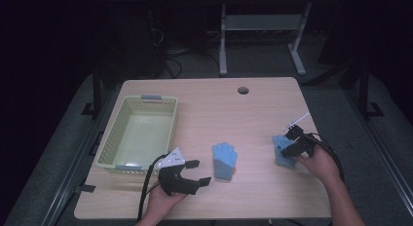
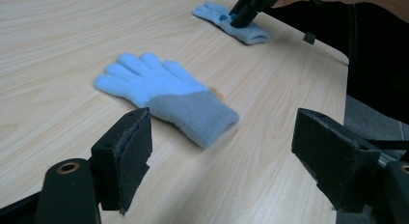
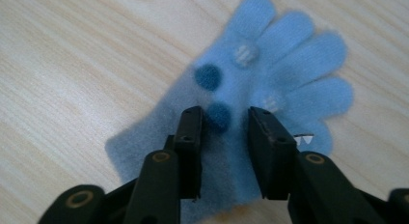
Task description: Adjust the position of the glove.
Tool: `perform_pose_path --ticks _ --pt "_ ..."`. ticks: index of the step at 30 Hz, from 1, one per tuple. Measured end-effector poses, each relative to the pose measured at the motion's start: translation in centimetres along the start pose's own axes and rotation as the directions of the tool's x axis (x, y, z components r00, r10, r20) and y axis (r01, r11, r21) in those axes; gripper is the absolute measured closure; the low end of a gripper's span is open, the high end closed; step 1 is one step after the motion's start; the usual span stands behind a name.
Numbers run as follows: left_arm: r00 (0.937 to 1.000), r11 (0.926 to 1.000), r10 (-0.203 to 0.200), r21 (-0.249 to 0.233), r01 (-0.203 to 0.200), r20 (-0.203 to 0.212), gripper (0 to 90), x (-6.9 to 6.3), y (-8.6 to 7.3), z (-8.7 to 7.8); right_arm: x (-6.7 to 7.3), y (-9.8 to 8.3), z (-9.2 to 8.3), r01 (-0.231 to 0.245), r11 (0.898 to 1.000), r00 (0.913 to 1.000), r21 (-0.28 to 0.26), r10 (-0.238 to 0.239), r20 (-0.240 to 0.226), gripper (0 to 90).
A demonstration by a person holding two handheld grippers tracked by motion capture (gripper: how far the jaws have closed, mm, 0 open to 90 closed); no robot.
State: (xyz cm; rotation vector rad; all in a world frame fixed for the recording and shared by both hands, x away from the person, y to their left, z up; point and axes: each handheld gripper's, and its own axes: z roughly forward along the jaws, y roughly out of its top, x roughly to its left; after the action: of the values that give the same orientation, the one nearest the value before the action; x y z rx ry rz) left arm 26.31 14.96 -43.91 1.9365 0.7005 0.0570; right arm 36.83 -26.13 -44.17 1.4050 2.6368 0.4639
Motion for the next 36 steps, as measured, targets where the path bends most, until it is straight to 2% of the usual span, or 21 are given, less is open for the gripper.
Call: perform_pose_path --ticks 5,8,13,19,20,24,26,28,29,30,33,36 --pt "1.0000 1.0000 -0.004 0.004 0.004 0.002 21.9 0.0 0.0 0.1 -0.1 0.1 0.0 -0.005 1.000 1.0000 0.002 0.005 -0.006 77.0" --pt "1.0000 1.0000 -0.002 0.002 0.002 0.001 22.0 -0.1 -0.1 0.1 -0.3 0.1 -0.1 -0.027 1.000 0.9992 0.006 0.027 -0.030 80.7" --pt "0.9999 0.9999 0.011 -0.005 -0.011 -0.005 22.1 -0.2 -0.1 -0.1 0.0 0.0 -0.7 -0.020 1.000 0.9996 -0.010 0.020 -0.019 81.9" --pt "1.0000 0.9999 -0.006 -0.008 0.006 -0.004 22.0 0.0 0.0 -0.1 0.9 0.2 -2.4 0.005 0.998 0.9999 -0.055 -0.006 -0.011 82.2" --pt "1.0000 1.0000 -0.004 -0.008 0.004 -0.003 22.1 0.0 0.0 -0.1 1.5 0.6 -3.6 0.015 0.996 0.9998 -0.087 -0.017 -0.013 82.2" --pt "1.0000 1.0000 0.000 -0.008 0.000 -0.001 22.1 -0.1 0.0 0.0 3.1 1.7 -5.4 0.039 0.989 0.9986 -0.141 -0.044 -0.030 82.2" --pt "1.0000 1.0000 0.000 -0.009 0.000 -0.002 22.1 -0.1 -0.1 0.0 4.1 2.4 -5.9 0.069 0.985 0.9965 -0.156 -0.075 -0.037 82.3" --pt "1.0000 1.0000 -0.001 -0.008 0.001 -0.003 22.0 -0.1 -0.1 0.0 4.6 2.7 -6.1 0.077 0.984 0.9956 -0.163 -0.085 -0.039 82.3" --pt "1.0000 0.9999 0.000 -0.012 0.000 -0.006 22.1 0.0 0.0 -0.2 6.0 3.6 -6.2 0.101 0.979 0.9915 -0.176 -0.114 -0.063 82.3" --pt "1.0000 1.0000 0.000 -0.010 0.000 -0.007 22.0 0.0 0.0 -0.2 6.6 4.0 -6.2 0.120 0.978 0.9890 -0.170 -0.133 -0.065 82.2" --pt "0.9999 0.9999 -0.005 -0.013 0.005 -0.011 22.1 0.1 0.0 -0.3 8.3 5.2 -5.9 0.170 0.973 0.9813 -0.156 -0.182 -0.063 82.2" --pt "0.9999 0.9999 -0.002 -0.017 0.001 -0.013 22.1 0.1 0.0 -0.4 9.7 6.2 -5.4 0.193 0.969 0.9750 -0.153 -0.207 -0.080 82.2"
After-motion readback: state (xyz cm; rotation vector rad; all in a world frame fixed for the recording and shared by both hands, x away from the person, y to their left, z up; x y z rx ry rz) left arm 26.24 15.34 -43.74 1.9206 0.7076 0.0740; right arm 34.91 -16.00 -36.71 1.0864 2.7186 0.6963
